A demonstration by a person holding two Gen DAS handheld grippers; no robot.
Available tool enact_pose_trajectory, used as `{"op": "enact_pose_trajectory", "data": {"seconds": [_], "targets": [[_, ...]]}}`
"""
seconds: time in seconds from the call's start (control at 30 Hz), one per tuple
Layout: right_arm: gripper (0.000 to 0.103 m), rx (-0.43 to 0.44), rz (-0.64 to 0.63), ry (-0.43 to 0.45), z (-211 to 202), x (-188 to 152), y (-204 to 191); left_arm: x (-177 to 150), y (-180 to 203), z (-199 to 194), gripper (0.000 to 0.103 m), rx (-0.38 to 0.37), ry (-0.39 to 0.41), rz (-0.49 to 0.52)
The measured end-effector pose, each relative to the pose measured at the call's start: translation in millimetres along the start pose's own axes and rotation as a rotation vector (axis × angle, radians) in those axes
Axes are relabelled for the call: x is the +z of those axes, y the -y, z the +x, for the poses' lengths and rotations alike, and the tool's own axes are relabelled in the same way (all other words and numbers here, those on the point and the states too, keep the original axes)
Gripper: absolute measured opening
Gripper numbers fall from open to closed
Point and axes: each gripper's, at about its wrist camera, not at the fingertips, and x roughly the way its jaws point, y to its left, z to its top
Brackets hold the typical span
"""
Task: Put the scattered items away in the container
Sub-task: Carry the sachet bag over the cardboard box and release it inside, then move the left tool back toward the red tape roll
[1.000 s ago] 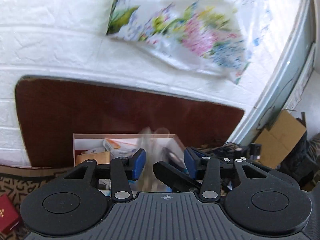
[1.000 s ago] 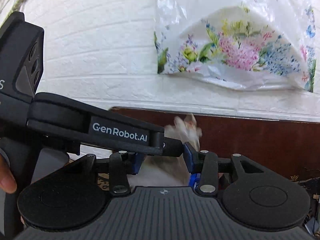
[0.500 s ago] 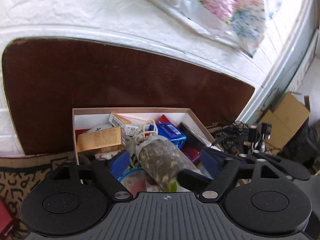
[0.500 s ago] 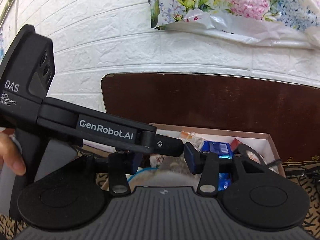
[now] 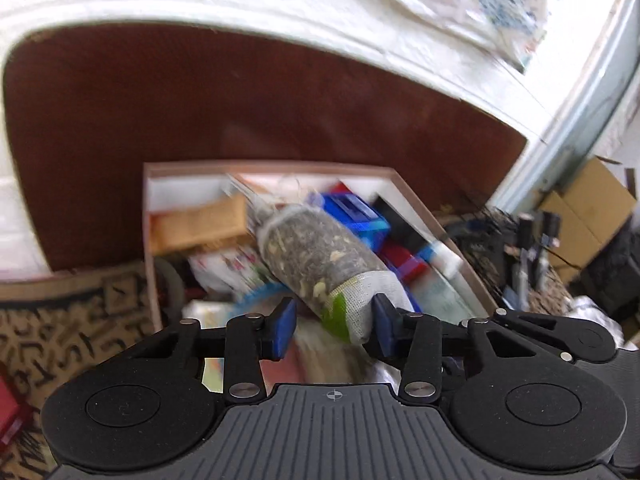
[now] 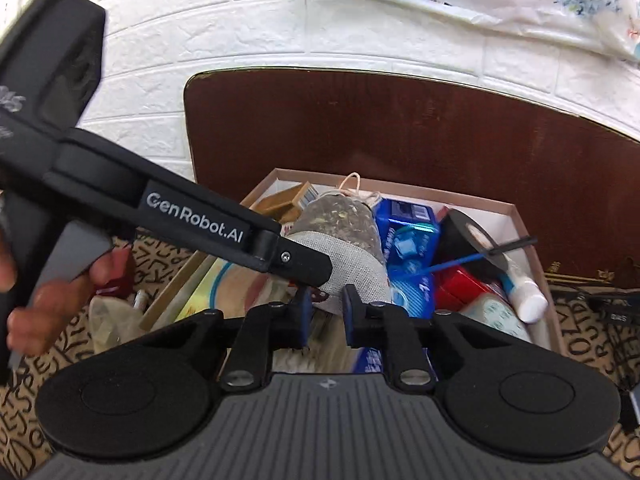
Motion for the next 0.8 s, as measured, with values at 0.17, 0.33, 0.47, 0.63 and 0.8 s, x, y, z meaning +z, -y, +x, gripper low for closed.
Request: {"op": "enact_pose_trajectory", "data": {"seconds": [0.17, 0.33, 0.47, 0.63, 0.8], "targets": [[0.016, 0.001, 0.01, -0.013, 31.0, 14.4, -2.0, 13.7, -12.4, 24.3, 0.044, 0.047, -0.025, -0.028], [0.017, 0.001, 0.089, -0.038, 57.8, 10.5, 11.3, 8.2, -20.6, 36.2, 0.07, 0.082, -0.003, -0.039], [0.022, 0.01, 0.086, -0.021, 49.7, 7.2, 15.3, 2.7, -17.3, 24.5, 0.092, 0.077, 0.027, 0.006], [0.087, -0.027, 0.091, 0.058, 25.7, 2.5, 14.7, -8.8, -7.4, -0.2, 0.102, 0.05, 0.065, 0.039], [0.099, -0.002, 0.071, 0.101, -9.6, -0.5, -3.5, -31.0, 8.3, -32.2, 0.103, 0.003, 0.075, 0.058]]}}
